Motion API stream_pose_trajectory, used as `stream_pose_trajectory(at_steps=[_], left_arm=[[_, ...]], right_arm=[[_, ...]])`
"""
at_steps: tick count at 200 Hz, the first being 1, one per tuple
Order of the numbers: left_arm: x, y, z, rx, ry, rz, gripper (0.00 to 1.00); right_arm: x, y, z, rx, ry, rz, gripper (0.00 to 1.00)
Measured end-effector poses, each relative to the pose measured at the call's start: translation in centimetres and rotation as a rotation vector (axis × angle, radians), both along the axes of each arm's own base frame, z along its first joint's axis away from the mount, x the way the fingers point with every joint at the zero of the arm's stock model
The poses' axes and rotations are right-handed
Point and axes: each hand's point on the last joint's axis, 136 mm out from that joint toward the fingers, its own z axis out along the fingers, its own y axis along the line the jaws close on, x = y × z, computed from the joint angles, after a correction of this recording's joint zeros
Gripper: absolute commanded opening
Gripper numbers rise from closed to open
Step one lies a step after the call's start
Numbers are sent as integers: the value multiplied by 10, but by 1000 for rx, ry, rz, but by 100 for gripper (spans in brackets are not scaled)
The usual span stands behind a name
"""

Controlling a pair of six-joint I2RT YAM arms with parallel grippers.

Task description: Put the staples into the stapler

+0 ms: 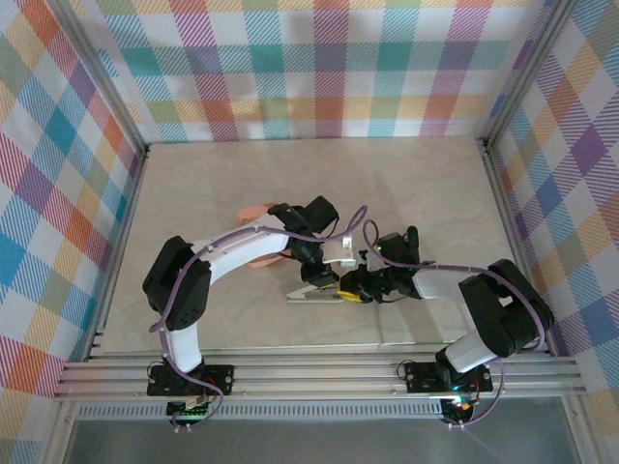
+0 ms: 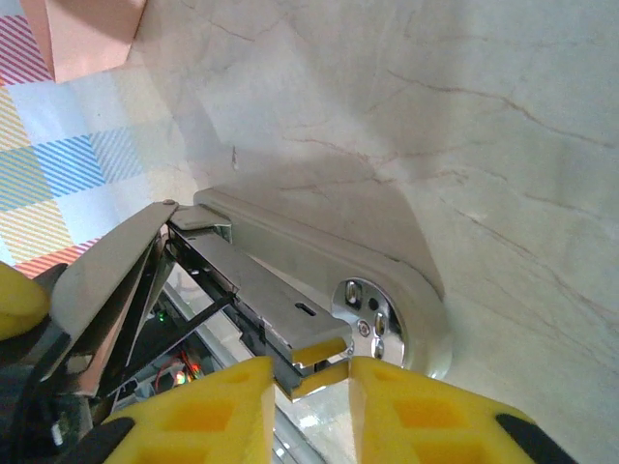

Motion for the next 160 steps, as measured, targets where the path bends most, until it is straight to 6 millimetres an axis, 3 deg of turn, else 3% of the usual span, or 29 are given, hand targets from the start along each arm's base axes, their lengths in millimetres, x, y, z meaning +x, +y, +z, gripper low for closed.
stream_pose_trajectory(at_steps=[31, 49, 123, 160], left_arm=[[-4, -8, -3, -6, 17, -15, 15], [-7, -12, -7, 2, 23, -27, 15], [-11, -19, -25, 39, 35, -41, 20], [-11, -22, -30, 45, 44, -22, 30]], right_arm=[[-4, -8, 0, 1, 7, -24, 30], [-5, -15, 0, -2, 4, -51, 36], [-4, -45, 9, -46, -26, -175, 40], [-7, -51, 10, -72, -22, -190, 43]])
